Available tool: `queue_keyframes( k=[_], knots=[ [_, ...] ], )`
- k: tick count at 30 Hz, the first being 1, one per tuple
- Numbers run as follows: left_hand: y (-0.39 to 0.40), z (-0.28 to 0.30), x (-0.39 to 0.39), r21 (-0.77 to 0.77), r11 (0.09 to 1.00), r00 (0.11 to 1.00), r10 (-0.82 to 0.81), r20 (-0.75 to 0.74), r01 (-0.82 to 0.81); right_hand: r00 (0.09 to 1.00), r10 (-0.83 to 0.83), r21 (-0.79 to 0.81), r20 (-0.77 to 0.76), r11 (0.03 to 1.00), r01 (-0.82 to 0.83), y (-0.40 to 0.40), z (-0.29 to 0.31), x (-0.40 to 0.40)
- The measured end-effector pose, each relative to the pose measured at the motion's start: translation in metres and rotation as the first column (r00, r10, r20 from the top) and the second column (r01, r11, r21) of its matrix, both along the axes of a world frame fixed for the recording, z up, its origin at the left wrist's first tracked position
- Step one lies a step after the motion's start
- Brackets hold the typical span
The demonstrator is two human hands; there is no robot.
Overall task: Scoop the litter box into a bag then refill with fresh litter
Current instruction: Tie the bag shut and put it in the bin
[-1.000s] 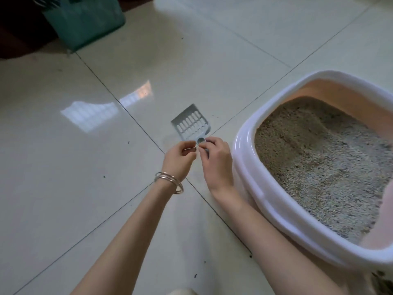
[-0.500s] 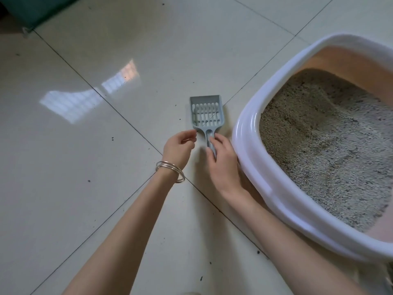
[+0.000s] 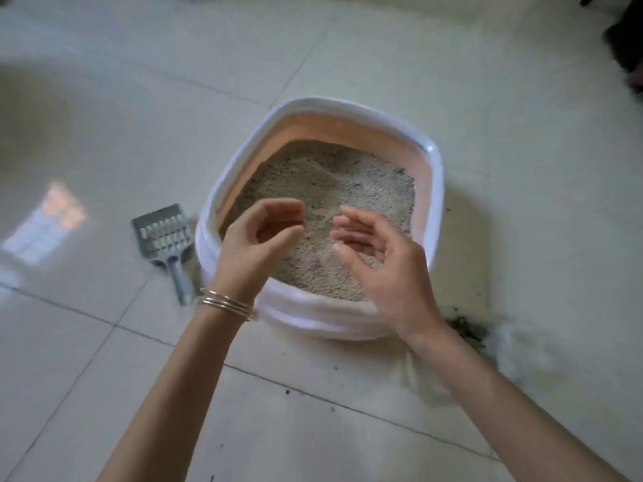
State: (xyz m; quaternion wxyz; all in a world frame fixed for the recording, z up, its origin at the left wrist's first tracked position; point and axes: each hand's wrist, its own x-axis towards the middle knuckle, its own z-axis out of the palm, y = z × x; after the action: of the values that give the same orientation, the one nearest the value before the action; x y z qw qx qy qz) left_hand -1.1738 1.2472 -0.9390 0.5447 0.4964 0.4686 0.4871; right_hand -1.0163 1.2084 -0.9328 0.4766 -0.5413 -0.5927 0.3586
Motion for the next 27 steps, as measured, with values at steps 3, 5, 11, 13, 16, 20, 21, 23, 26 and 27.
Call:
queue_keyframes(
  k=[3, 5, 11, 13, 16, 20, 21, 23, 26, 27],
  knots=[
    [-0.013, 0.002, 0.067, 0.006, 0.969, 0.969, -0.249, -0.01, 0.249, 0.987, -0.153, -0.023, -0.045, 0.988, 0.152, -0.029, 0.012, 0.065],
    [-0.023, -0.001, 0.106, -0.008, 0.938, 0.938, -0.347, -0.004, 0.347, 0.967, -0.251, -0.033, -0.052, 0.968, 0.249, -0.051, 0.012, 0.1],
    [-0.05, -0.031, 0.184, -0.102, 0.803, 0.805, -0.592, -0.031, 0.587, 0.886, -0.462, -0.12, 0.034, 0.878, 0.463, -0.108, -0.014, 0.183],
    [-0.053, -0.042, 0.196, -0.123, 0.778, 0.777, -0.626, -0.068, 0.616, 0.862, -0.496, -0.138, 0.105, 0.851, 0.506, -0.12, -0.031, 0.2],
    [-0.055, -0.056, 0.203, -0.098, 0.791, 0.773, -0.612, -0.169, 0.604, 0.817, -0.52, -0.152, 0.25, 0.812, 0.564, -0.13, -0.06, 0.22],
    [-0.056, -0.076, 0.197, 0.033, 0.794, 0.69, -0.505, -0.519, 0.607, 0.761, -0.514, -0.181, 0.395, 0.769, 0.614, -0.127, -0.087, 0.239],
    [-0.058, -0.082, 0.196, 0.067, 0.764, 0.629, -0.474, -0.617, 0.642, 0.763, -0.487, -0.199, 0.425, 0.772, 0.603, -0.124, -0.092, 0.241],
    [-0.066, -0.096, 0.194, 0.062, 0.721, 0.528, -0.443, -0.725, 0.69, 0.775, -0.42, -0.26, 0.471, 0.774, 0.578, -0.119, -0.099, 0.243],
    [-0.077, -0.111, 0.192, 0.033, 0.744, 0.485, -0.4, -0.778, 0.667, 0.782, -0.419, -0.307, 0.462, 0.752, 0.584, -0.112, -0.107, 0.242],
    [-0.079, -0.114, 0.193, 0.033, 0.757, 0.48, -0.379, -0.791, 0.653, 0.775, -0.458, -0.296, 0.436, 0.74, 0.604, -0.11, -0.108, 0.241]
  ],
)
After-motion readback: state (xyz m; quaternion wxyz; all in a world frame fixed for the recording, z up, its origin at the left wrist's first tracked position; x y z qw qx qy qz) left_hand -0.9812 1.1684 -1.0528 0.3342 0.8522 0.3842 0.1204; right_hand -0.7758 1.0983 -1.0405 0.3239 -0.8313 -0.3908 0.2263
